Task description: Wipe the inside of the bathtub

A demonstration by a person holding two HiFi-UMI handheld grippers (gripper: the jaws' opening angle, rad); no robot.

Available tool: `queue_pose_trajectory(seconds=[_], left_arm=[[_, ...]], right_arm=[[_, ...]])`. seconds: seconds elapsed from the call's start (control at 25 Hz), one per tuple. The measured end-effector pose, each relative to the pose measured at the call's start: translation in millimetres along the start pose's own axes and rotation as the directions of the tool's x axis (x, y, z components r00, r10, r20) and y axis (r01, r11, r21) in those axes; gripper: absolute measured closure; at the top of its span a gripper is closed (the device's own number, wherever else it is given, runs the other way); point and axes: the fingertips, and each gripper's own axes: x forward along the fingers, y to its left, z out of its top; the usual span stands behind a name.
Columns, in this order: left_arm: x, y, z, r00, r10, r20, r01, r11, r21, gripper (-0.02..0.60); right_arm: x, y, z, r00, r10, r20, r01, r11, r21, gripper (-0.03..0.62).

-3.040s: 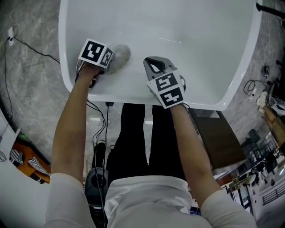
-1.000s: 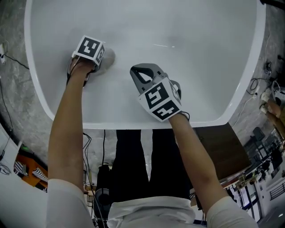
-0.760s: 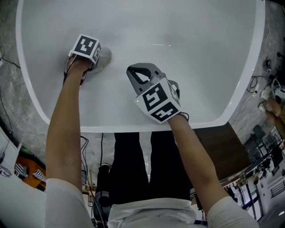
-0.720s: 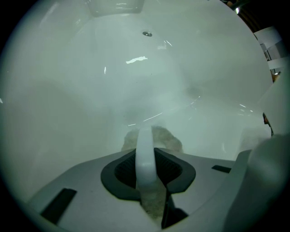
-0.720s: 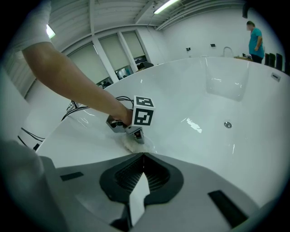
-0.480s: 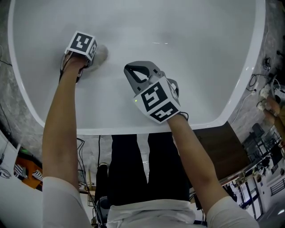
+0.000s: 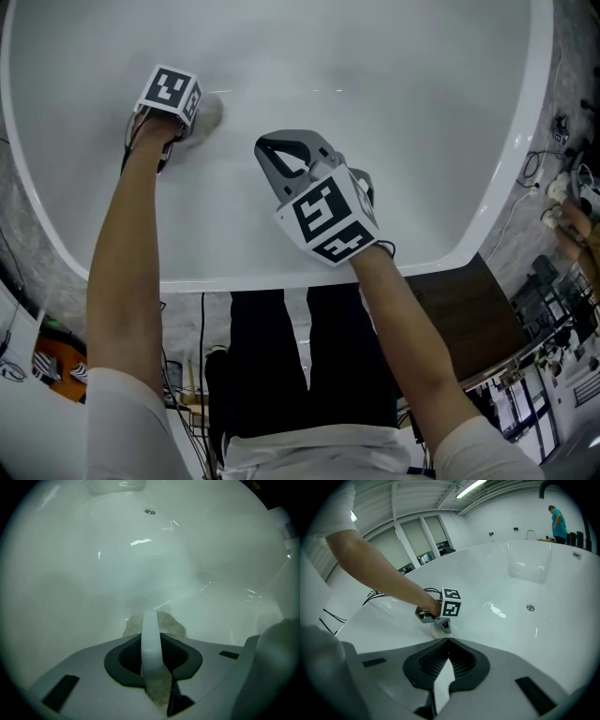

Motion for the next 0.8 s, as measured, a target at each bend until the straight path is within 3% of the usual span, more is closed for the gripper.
queue_pose_trajectory(seconds=[0.8], left_arm=[[16.2, -60.3, 37.2, 0.997, -0.075, 0.013, 0.075, 0.997, 0.028, 0.485]], right_arm=[[-22.4, -25.4, -17.7, 0.999, -0.035, 0.001, 0.035, 0.999, 0.027, 0.575]])
